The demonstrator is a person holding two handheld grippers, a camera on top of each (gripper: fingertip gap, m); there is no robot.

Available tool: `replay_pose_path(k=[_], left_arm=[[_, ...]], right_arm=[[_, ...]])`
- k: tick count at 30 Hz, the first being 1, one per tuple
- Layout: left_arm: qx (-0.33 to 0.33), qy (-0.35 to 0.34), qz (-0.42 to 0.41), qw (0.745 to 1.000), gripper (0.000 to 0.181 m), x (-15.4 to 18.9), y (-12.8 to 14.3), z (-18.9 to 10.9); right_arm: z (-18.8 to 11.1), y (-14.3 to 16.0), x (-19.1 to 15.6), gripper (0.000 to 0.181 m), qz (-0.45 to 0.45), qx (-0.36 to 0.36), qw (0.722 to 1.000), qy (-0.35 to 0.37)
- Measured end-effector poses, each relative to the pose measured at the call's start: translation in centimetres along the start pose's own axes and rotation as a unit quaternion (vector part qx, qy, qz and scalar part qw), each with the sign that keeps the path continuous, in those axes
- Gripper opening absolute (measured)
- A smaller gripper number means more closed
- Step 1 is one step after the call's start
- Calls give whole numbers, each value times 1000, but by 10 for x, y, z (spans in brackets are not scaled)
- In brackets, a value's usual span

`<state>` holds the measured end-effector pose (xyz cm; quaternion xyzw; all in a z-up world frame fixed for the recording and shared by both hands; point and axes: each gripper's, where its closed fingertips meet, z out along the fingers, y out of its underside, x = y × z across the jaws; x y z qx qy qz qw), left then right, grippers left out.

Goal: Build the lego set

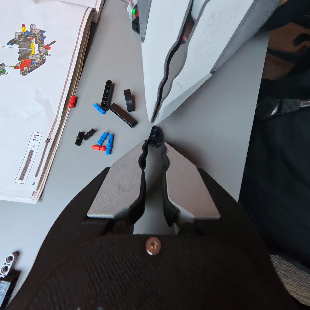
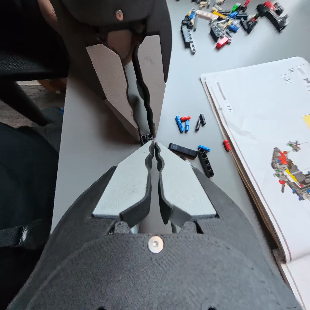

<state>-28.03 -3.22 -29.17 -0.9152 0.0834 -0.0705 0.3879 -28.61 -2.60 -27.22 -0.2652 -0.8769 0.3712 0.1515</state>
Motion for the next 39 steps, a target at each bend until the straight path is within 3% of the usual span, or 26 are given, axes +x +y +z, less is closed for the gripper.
replay_pose_path(k=[6, 10, 13, 16, 19, 24, 29, 32, 36, 37, 39], left_arm=[[11, -3, -17, 1000, 14, -4, -2, -4], [25, -16, -26, 999, 30, -8, -4, -8], [32, -25, -33, 999, 33, -10, -3, -14], [45, -73, -32, 996, 37, -20, -4, -38], [72, -131, -56, 987, 41, -25, 0, -86], [108, -253, -99, 956, 39, -15, 38, -188], [139, -320, -174, 921, 39, 5, 94, -246], [174, -348, -209, 897, 35, 15, 122, -262], [243, -345, -296, 857, 33, 29, 151, -251], [269, -343, -309, 845, 30, 33, 147, -249], [353, -297, -293, 837, 22, 52, 110, -245]], right_arm=[[-1, -15, 0, 4, 23, 48, 999, -4], [3, -17, 0, 8, 34, 63, 997, -9], [0, -21, 2, 9, 20, 85, 996, 14], [-7, -27, 6, 9, -11, 119, 991, 55], [-12, -35, 0, 10, -41, 145, 986, 73], [-1, -30, 2, 12, -64, 133, 986, 83], [3, -30, 2, 19, -98, 116, 981, 118], [9, -26, 1, 19, -124, 90, 979, 134], [16, -21, -2, 19, -154, 63, 975, 145], [17, -21, -2, 19, -160, 61, 974, 148], [19, -21, -3, 19, -165, 57, 974, 146]])
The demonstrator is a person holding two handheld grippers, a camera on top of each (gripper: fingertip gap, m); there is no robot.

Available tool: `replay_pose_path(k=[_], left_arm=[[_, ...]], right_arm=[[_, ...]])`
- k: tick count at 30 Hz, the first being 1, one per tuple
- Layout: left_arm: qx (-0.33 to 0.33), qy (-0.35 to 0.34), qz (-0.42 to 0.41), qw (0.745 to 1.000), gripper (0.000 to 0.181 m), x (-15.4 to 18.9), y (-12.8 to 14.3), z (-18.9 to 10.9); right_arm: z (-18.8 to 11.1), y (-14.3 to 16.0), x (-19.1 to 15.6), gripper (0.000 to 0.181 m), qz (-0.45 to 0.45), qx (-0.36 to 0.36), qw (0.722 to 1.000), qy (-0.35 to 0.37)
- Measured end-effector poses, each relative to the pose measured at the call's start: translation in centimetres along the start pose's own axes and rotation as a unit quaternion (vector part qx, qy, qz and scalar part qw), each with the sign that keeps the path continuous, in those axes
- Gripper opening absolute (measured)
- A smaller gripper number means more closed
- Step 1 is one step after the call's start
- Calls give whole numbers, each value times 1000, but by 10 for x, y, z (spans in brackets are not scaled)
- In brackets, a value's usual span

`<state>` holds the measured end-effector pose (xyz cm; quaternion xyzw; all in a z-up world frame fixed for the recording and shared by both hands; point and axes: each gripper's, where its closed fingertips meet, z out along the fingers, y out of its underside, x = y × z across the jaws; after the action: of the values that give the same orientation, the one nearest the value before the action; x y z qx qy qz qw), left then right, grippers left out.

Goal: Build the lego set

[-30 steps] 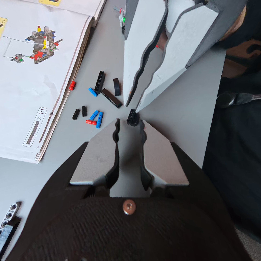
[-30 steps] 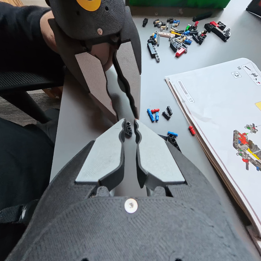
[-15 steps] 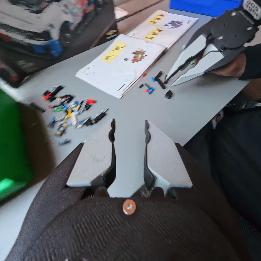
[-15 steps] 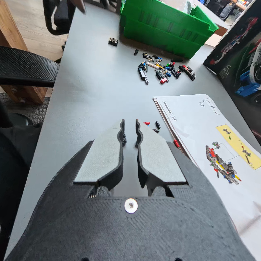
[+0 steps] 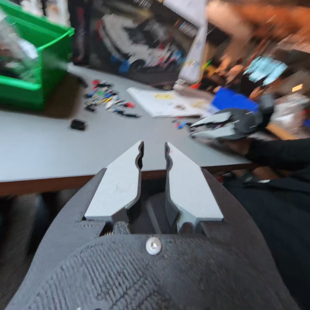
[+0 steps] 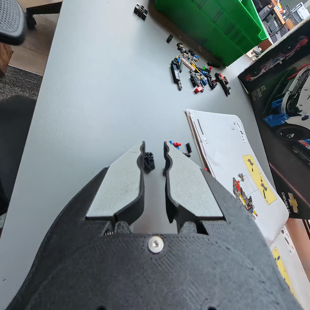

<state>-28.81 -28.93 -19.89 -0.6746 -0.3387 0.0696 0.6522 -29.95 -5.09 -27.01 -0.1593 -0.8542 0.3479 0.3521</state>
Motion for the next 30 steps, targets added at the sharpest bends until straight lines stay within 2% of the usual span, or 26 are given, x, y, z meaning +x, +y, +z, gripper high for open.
replay_pose_path(k=[1, 2, 4, 7, 10, 14, 18, 23, 26, 30], left_arm=[[20, 36, -1, 999, 19, 22, -6, 3], [6, 49, 12, 999, 17, 34, -4, 6], [-49, 3, 48, 998, 21, 32, 6, 11], [-73, 38, 73, 994, 23, 56, 12, 22], [-141, 88, 73, 983, 27, 74, 37, 32], [-201, 104, 52, 973, 27, 80, 61, 46], [-246, 70, 60, 965, 27, 80, 84, 51], [-278, -36, 130, 951, 27, 65, 112, 19], [-303, -57, 125, 943, 31, 70, 131, 0], [-312, -111, 166, 929, 27, 71, 141, -23]], right_arm=[[0, 0, 0, 19, -1, 0, 1000, 0], [1, 0, 0, 20, -1, -1, 1000, 0], [2, 2, 0, 23, 1, -5, 1000, -1], [3, 3, -1, 23, -3, -12, 1000, 1], [6, 5, -4, 25, -17, -21, 1000, 2], [8, 6, -8, 24, -30, -28, 999, -2], [10, 5, -12, 14, -61, -31, 998, 8], [3, -5, -2, 25, -64, -8, 997, 49], [-2, -10, 4, 26, -41, 13, 998, 54], [-2, -7, 8, 26, -27, 12, 998, 57]])
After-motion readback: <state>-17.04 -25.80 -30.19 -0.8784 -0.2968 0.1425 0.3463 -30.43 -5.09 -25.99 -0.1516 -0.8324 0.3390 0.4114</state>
